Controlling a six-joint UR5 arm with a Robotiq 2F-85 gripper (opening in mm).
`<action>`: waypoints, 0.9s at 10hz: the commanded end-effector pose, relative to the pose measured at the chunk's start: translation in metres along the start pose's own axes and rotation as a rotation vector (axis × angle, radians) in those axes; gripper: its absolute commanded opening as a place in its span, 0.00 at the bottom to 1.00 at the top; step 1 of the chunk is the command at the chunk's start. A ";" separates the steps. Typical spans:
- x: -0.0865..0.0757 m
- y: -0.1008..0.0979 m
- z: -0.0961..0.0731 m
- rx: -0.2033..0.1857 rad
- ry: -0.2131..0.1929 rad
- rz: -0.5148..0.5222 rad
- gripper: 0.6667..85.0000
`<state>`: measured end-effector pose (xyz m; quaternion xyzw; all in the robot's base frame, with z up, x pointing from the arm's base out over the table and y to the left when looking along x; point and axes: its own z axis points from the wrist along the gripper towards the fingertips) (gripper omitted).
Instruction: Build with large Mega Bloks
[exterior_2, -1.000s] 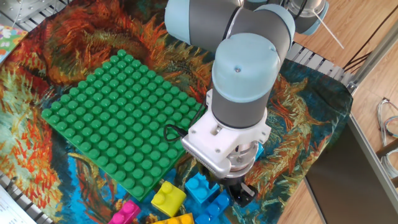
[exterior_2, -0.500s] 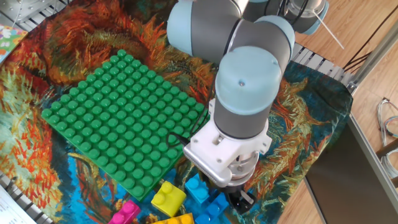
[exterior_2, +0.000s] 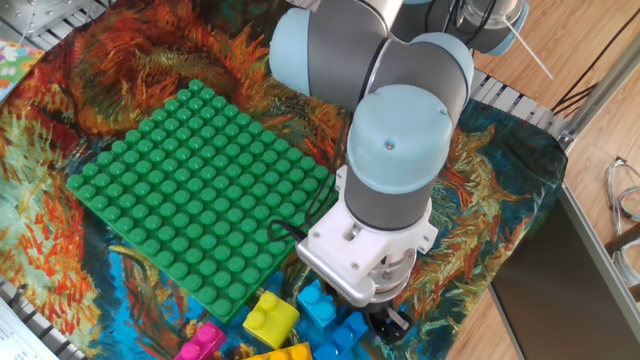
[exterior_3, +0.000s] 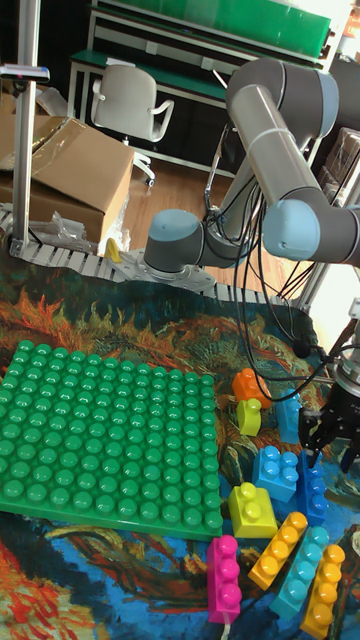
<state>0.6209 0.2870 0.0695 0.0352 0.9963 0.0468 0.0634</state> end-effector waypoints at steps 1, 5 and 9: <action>-0.010 0.000 0.016 -0.001 -0.011 0.010 0.62; 0.000 0.001 0.006 -0.025 -0.002 0.016 0.61; -0.005 -0.004 0.006 -0.005 -0.019 0.024 0.62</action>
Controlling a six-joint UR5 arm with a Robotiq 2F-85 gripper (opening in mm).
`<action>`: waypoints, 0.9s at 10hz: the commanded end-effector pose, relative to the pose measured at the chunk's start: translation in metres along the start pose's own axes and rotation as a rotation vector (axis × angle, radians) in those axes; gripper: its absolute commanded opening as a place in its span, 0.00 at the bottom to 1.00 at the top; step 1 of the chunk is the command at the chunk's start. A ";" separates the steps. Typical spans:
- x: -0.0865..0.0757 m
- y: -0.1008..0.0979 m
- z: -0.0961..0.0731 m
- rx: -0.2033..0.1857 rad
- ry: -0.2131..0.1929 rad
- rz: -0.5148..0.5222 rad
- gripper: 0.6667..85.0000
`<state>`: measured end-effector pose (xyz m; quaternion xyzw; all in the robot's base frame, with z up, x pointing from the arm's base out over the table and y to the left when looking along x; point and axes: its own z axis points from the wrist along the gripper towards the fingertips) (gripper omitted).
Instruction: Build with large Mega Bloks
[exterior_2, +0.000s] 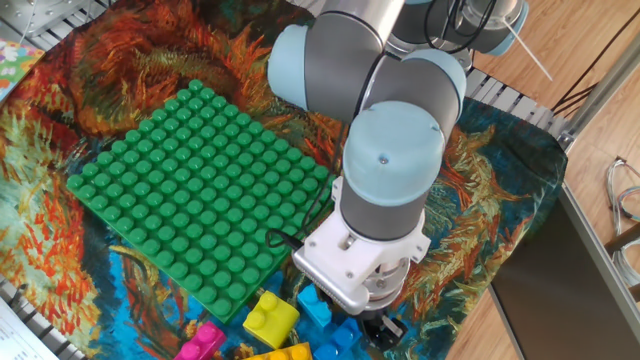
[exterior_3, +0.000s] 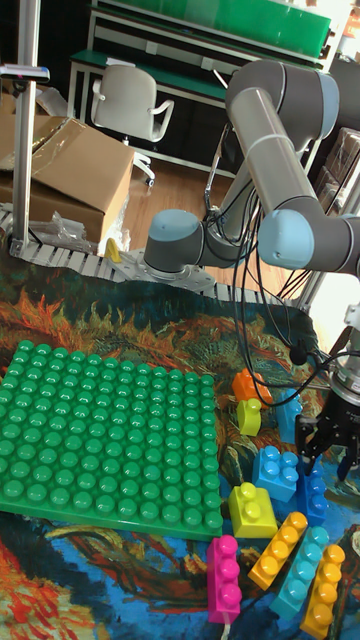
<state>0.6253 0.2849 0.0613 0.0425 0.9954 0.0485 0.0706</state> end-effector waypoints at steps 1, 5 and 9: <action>-0.001 -0.002 -0.001 0.001 -0.003 0.014 0.62; -0.007 -0.001 0.011 0.012 -0.018 0.038 0.61; -0.006 -0.001 0.019 0.014 -0.026 0.047 0.59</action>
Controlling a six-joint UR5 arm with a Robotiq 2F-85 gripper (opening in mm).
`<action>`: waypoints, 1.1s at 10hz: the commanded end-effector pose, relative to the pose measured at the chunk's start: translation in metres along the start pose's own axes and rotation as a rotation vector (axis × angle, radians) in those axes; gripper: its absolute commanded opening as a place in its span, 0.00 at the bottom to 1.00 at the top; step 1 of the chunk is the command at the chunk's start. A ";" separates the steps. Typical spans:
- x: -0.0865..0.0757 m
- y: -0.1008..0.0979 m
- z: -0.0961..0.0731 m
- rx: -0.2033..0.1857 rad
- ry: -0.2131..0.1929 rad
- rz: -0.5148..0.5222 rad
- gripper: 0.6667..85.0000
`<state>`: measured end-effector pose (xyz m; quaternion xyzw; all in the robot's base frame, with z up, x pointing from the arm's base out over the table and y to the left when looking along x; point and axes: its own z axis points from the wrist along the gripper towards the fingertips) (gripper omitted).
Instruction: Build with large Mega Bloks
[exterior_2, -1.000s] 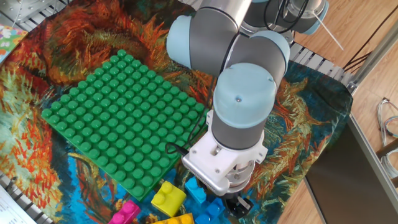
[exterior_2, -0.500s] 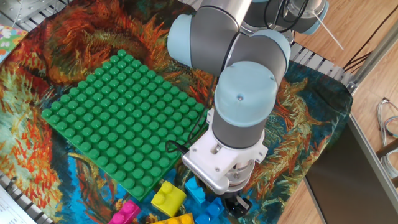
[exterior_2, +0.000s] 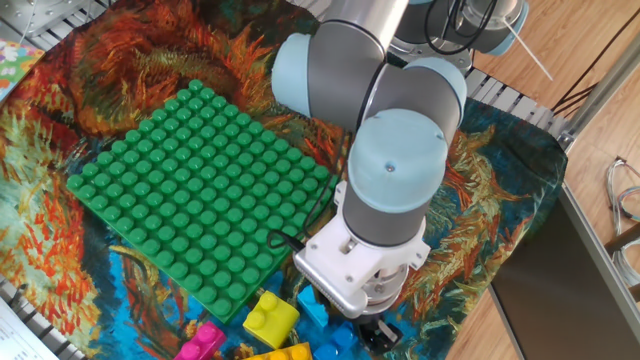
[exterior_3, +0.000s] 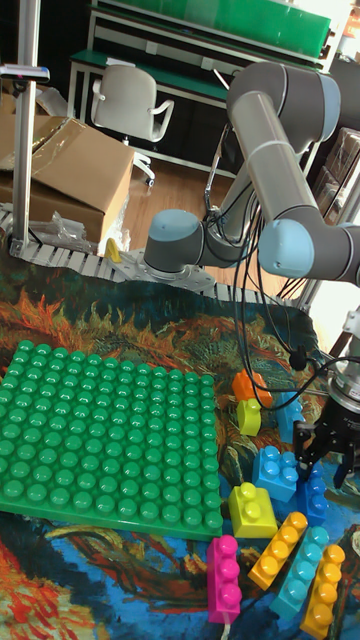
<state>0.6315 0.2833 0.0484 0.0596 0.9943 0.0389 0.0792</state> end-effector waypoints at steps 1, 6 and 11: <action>-0.001 0.003 0.006 -0.009 -0.005 0.015 0.59; -0.001 -0.003 0.010 -0.009 -0.018 -0.016 0.53; 0.003 -0.007 0.001 0.013 -0.011 0.016 0.06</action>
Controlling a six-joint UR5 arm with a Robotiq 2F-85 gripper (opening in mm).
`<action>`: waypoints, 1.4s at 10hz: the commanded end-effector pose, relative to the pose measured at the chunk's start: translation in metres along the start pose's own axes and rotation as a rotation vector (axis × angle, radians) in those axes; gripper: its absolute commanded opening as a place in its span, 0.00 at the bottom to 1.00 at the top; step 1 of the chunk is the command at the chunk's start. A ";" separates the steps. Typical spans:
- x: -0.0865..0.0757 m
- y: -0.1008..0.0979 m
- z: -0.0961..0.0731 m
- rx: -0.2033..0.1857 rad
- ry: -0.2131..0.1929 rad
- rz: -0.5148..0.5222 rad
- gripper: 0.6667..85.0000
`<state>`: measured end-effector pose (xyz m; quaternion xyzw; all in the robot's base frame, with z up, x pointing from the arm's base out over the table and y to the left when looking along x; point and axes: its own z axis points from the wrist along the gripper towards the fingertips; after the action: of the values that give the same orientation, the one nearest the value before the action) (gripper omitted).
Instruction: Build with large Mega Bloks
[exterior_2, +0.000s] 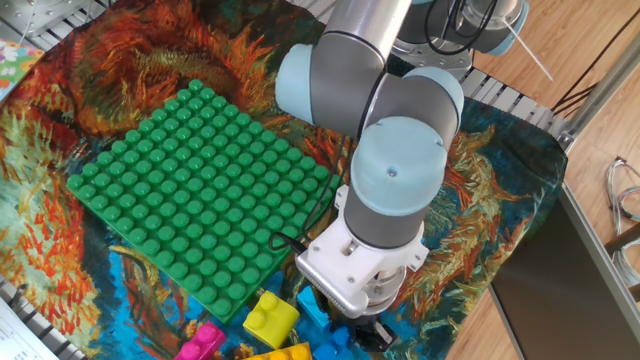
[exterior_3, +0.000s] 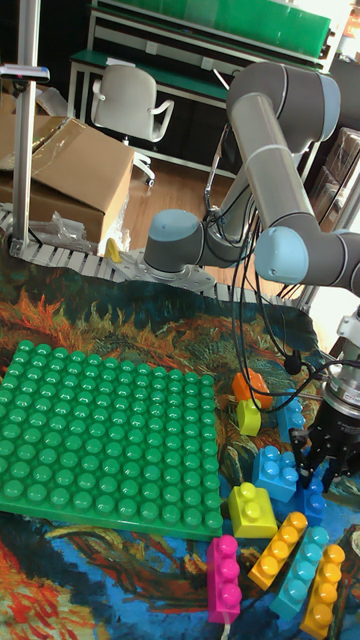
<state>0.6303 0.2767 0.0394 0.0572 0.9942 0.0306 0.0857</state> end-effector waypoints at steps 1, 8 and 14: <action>0.003 0.004 -0.014 -0.003 0.015 0.040 0.01; 0.010 0.025 -0.055 -0.058 0.015 0.019 0.01; 0.008 0.015 -0.055 -0.019 0.009 0.027 0.01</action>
<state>0.6190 0.2923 0.0913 0.0730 0.9922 0.0447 0.0905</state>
